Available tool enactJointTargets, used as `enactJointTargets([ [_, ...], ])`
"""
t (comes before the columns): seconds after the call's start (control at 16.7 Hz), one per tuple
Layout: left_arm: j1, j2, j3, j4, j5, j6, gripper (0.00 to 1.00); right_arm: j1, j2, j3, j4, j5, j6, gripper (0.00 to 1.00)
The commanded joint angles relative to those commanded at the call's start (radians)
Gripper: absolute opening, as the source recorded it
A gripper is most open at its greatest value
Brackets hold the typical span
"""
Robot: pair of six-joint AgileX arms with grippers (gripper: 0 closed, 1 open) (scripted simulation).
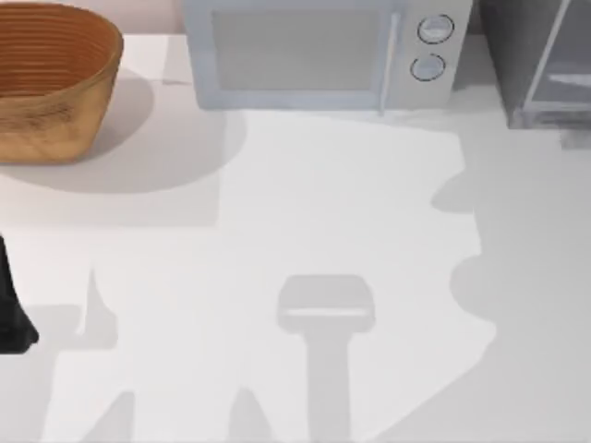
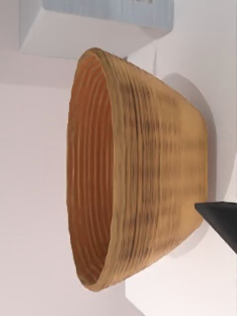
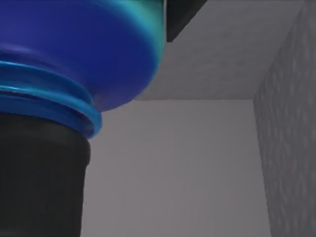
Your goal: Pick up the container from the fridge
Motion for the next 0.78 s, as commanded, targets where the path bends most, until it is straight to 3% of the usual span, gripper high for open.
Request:
enactJointTargets([
  [0.48, 0.0, 0.0, 0.0, 0.0, 0.0, 0.0, 1.0, 0.001, -0.033, -0.046, 0.02, -0.005, 0.001, 0.0],
  [0.78, 0.0, 0.0, 0.0, 0.0, 0.0, 0.0, 1.0, 0.03, -0.215, -0.126, -0.087, 0.016, -0.002, 0.0],
])
